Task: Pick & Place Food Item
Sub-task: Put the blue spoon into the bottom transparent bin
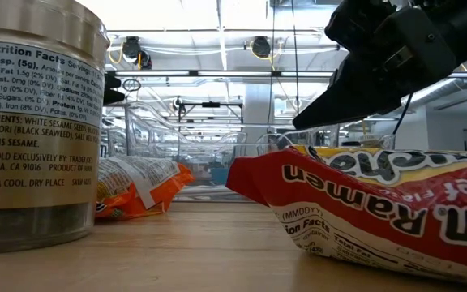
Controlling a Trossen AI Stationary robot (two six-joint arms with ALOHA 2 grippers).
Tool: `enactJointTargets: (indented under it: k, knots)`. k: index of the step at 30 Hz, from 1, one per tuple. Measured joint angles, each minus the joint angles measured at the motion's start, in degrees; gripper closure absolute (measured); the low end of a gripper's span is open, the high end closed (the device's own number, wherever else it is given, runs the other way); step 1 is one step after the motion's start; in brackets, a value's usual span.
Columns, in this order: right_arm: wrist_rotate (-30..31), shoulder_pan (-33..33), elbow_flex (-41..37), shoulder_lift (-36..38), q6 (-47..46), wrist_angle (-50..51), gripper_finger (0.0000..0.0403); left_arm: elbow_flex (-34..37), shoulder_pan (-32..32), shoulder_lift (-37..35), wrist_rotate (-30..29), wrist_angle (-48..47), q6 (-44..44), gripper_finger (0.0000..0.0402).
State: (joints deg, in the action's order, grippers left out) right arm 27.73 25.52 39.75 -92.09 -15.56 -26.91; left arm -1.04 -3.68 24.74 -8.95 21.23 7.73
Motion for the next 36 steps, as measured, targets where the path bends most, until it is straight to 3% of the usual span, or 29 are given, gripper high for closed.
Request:
enactJointTargets:
  k: [5,12,19,25,30,36]
  knots:
    - [-3.9,1.6,0.0,1.0,5.5,-2.2,0.0402,0.0,0.0,0.0,0.0,0.0,0.0,0.016]
    - [-3.9,5.3,0.0,3.8,7.5,-2.8,0.0379,0.0,0.0,0.0,0.0,0.0,0.0,0.016]
    - [-13.9,10.3,0.0,3.8,7.3,2.5,0.028,0.0,0.0,0.0,0.0,0.0,0.0,0.016]
    - [-19.9,15.2,0.0,3.8,-0.2,10.5,0.021,0.0,0.0,0.0,0.0,0.0,0.0,0.016]
    - [-15.1,19.9,0.0,3.8,-5.3,12.2,0.0201,0.0,0.0,0.0,0.0,0.0,0.0,0.016]
    - [-8.6,22.9,0.0,3.7,-6.3,12.2,0.022,0.0,0.0,0.0,0.0,0.0,0.0,0.016]
